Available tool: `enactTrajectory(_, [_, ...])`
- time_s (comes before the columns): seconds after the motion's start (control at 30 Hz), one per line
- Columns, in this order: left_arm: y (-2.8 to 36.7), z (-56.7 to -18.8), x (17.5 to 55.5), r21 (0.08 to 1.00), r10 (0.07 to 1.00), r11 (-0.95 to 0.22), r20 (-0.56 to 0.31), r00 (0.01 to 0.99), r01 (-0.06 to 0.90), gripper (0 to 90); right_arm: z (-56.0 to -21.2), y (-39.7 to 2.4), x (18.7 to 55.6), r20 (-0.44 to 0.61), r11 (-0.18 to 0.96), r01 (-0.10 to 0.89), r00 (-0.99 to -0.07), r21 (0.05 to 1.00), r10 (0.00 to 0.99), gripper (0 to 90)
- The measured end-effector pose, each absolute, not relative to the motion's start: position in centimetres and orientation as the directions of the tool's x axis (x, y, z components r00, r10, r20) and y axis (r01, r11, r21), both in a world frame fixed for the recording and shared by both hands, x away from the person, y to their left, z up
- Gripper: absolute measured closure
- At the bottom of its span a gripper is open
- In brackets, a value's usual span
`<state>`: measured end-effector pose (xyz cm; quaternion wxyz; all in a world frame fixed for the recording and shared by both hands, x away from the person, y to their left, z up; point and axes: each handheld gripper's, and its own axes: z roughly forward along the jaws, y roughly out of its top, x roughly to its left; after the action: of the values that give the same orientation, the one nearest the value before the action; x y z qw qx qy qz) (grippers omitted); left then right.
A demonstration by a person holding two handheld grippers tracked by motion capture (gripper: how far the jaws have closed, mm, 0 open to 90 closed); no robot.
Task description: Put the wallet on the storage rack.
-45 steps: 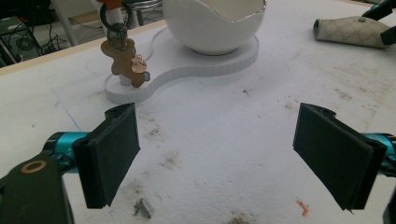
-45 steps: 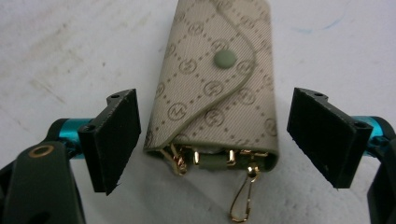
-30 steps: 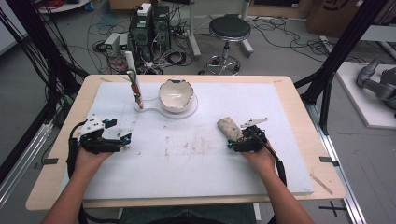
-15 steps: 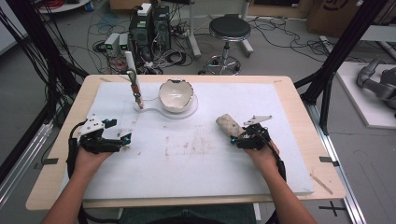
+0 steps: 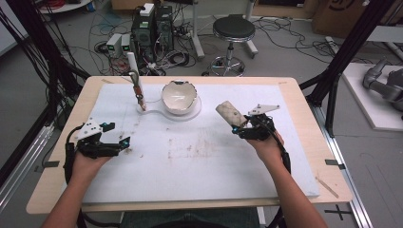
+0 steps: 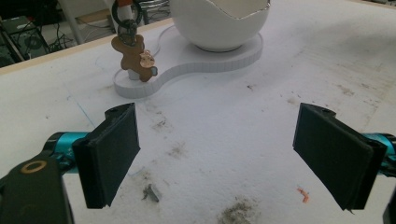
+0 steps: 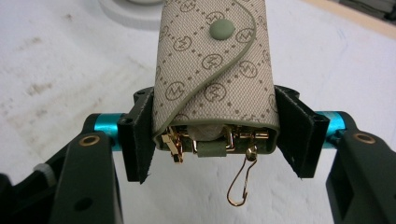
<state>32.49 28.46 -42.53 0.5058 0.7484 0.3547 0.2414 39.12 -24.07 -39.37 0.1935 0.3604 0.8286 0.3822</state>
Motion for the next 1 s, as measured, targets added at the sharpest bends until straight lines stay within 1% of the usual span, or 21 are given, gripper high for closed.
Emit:
enactTrajectory(0.4, [29.6, -42.6, 31.4, 0.927, 0.792, -0.232, 0.004, 0.610, 0.294, 14.4, -36.9, -20.5, 41.5, -0.096, 0.495, 0.371, -0.717, 0.786, 0.691, 36.9])
enactTrajectory(0.8, [30.2, -42.6, 30.6, 0.927, 0.802, -0.230, 0.007, 0.597, 0.298, 14.3, -34.8, -16.6, 43.5, -0.136, 0.553, 0.328, -0.758, 0.766, 0.638, 36.9])
enactTrajectory(1.0, [30.4, -42.6, 30.4, 0.927, 0.805, -0.230, 0.009, 0.594, 0.298, 14.3, -34.3, -14.6, 44.6, -0.152, 0.580, 0.316, -0.772, 0.751, 0.617, 36.9])
